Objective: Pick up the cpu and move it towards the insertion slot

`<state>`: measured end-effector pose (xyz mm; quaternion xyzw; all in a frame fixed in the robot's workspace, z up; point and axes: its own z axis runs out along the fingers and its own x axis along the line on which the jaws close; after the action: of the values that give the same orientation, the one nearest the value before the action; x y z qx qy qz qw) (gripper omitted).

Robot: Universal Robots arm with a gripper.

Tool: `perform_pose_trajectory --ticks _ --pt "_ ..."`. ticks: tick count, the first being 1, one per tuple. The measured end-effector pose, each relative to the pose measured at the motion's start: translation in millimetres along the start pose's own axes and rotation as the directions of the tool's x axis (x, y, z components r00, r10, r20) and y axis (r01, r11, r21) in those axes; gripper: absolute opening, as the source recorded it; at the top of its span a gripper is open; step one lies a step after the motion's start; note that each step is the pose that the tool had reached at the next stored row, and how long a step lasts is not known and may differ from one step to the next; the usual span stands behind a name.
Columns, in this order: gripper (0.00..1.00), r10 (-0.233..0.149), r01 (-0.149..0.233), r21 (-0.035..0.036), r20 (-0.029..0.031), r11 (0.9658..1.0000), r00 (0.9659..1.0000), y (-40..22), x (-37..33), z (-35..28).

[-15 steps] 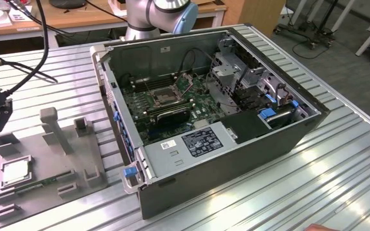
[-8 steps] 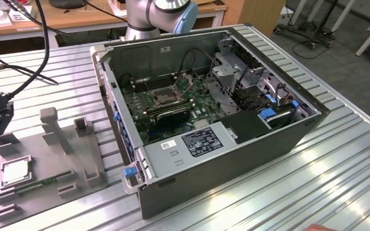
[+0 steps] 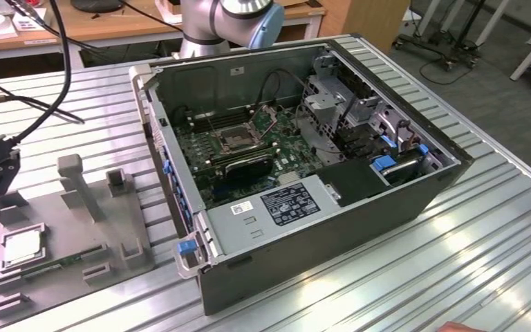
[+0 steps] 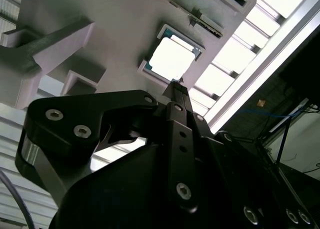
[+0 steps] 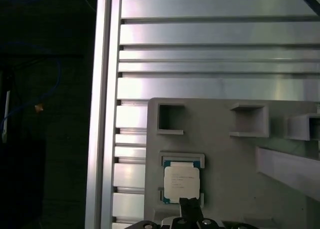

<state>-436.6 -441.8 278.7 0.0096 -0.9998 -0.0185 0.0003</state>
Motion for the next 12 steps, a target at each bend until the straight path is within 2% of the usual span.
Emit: perform_pose_trajectory --ticks 9,12 --pt "0.11 0.000 0.000 0.0004 -0.0005 1.0000 1.0000 -1.1 0.1 7.8" --pt "0.11 0.000 0.000 0.0006 -0.0008 1.0000 1.0000 -1.2 0.1 8.0"
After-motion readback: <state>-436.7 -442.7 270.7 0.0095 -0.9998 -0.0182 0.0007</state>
